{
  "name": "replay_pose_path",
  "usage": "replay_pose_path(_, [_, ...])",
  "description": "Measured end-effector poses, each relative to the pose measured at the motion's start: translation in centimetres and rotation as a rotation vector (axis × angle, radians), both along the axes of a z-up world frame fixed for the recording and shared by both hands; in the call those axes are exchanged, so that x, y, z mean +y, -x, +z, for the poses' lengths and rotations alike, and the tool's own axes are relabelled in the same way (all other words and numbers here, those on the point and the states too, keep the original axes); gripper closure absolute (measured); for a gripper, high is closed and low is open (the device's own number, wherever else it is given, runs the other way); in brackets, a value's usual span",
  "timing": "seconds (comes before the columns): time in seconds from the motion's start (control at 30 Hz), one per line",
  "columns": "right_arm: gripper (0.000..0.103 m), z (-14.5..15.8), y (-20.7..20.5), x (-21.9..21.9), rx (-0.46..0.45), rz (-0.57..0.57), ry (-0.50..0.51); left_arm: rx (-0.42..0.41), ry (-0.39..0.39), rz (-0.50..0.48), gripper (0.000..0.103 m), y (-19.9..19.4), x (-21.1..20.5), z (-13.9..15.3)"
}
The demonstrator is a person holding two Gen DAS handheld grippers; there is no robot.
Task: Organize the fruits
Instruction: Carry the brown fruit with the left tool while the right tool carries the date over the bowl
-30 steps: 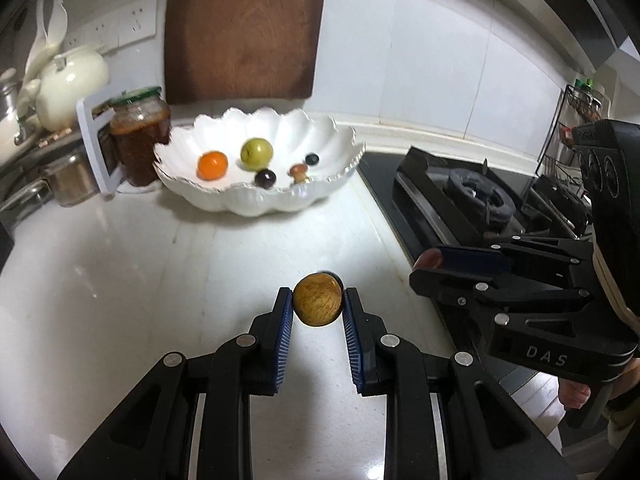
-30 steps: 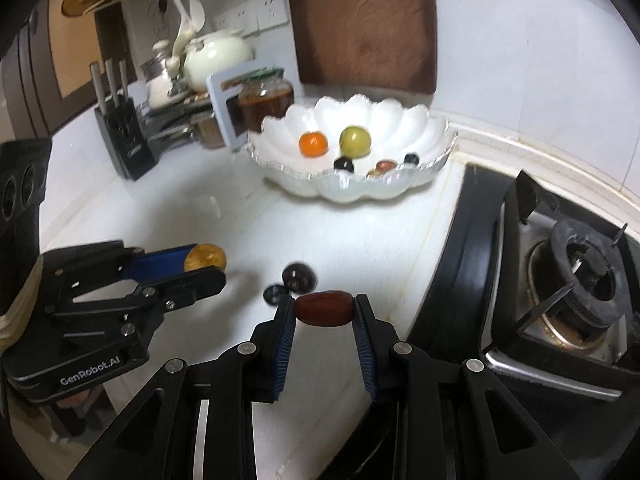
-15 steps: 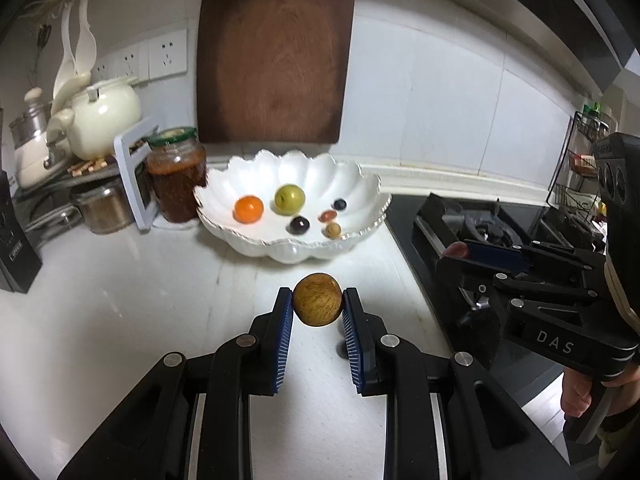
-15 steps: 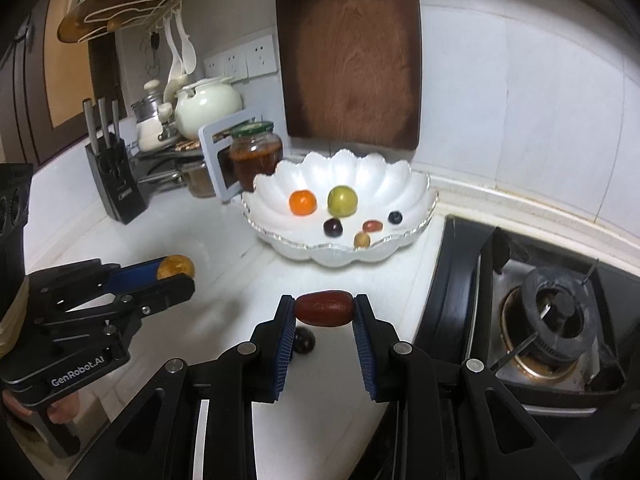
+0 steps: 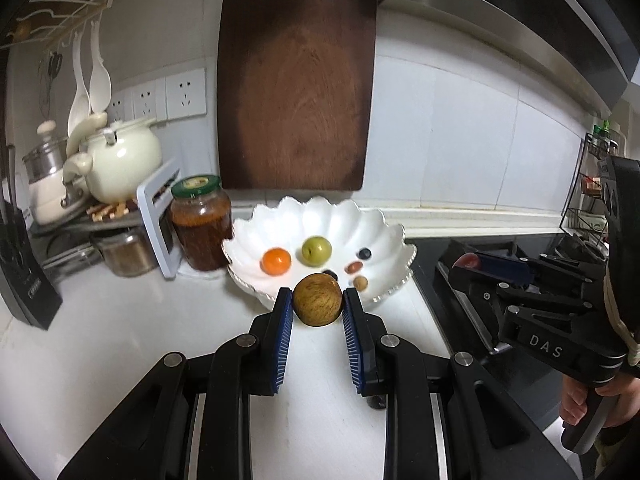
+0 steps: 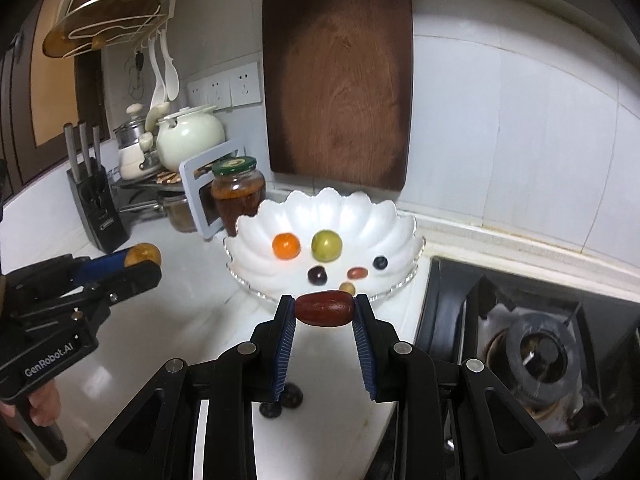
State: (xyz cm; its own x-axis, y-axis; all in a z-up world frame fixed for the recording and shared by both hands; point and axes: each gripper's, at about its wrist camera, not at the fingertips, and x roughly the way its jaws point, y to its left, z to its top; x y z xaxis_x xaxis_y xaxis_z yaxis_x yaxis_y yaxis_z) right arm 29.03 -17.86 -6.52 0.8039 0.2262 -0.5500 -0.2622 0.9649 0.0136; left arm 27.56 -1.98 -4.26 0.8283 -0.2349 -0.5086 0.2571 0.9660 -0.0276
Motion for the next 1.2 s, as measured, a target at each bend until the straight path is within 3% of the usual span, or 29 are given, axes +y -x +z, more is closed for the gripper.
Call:
replay_pose_path(0.47, [0.072,1.2,-4.8,0.8,0.004,-0.012,-0.002,0.019,0.012,0.003,0.077,-4.9,1.1,1.2])
replay_pose_path(0.77, [0.072,1.0,-9.0,0.7,0.041,-0.034,0.011,0.091,0.029,0.004,0.077,-9.2,1.2,0.6])
replay_pose_path(1.2, [0.072,-2.2,-15.0,0.3,0.168,-0.068,0.056,0.232,0.003,0.018,0.077,-15.7,0.5,-2.6])
